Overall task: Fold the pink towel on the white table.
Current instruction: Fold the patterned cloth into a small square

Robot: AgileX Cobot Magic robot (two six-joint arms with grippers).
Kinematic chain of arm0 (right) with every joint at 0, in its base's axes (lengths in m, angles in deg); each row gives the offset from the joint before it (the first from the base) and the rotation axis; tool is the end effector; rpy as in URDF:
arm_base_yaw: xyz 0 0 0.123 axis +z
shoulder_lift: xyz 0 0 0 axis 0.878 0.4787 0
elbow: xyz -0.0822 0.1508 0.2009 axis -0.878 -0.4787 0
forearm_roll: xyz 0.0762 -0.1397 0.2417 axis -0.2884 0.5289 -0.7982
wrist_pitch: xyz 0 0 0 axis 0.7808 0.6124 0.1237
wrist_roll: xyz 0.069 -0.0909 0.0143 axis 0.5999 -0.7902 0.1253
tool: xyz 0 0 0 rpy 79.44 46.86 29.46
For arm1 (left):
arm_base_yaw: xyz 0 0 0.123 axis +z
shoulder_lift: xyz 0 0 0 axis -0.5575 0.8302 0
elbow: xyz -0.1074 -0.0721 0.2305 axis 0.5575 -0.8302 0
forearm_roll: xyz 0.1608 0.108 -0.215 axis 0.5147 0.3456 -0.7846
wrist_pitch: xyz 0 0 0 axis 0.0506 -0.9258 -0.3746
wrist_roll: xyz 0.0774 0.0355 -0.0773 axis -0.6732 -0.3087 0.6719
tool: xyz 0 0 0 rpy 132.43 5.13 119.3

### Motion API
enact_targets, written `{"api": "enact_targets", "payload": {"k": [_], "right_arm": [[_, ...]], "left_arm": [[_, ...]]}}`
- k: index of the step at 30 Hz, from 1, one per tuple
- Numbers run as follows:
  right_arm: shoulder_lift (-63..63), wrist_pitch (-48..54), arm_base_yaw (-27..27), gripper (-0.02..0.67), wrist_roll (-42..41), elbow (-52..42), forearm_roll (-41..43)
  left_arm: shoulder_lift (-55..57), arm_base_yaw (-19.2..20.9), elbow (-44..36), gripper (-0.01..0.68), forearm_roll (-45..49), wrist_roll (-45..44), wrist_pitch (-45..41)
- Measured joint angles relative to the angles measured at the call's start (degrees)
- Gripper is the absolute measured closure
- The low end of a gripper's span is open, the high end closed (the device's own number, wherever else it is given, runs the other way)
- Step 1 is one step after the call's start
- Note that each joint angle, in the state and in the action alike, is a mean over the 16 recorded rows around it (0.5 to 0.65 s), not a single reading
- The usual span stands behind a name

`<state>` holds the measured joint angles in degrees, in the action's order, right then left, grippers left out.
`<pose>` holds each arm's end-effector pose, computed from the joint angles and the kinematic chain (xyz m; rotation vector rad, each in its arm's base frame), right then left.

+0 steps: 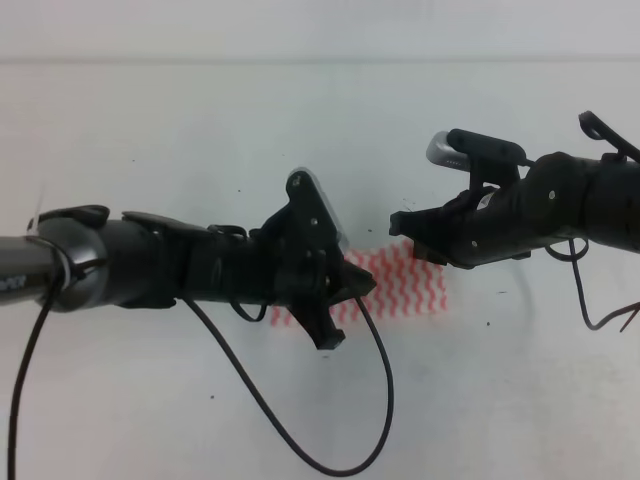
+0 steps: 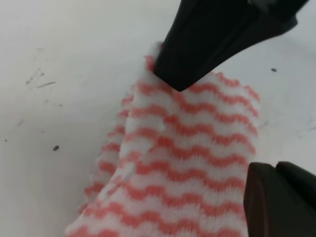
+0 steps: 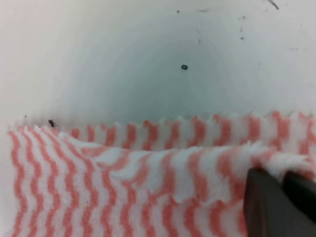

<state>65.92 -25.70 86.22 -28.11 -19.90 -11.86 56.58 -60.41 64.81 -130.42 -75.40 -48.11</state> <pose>0.3891 0.1979 0.1311 0.0466 2.5551 0.5663 0.3390 -0.2460 0.1123 1.3797 1.7118 -0.6545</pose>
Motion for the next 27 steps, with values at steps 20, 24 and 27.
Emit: {"api": "enact_targets", "payload": {"k": [20, 24, 27], "right_arm": [[0.0, 0.0, 0.0, 0.664, 0.0, 0.0, 0.4], [0.0, 0.0, 0.0, 0.665, 0.0, 0.0, 0.4], [0.0, 0.0, 0.0, 0.665, 0.0, 0.0, 0.4]], "left_arm": [[6.1, -1.0, 5.5, 0.678, -2.8, -2.8, 1.5], [6.9, -1.0, 6.2, 0.678, -4.2, -4.0, 1.4], [7.2, -1.0, 6.6, 0.678, -5.3, -5.0, 1.3]]}}
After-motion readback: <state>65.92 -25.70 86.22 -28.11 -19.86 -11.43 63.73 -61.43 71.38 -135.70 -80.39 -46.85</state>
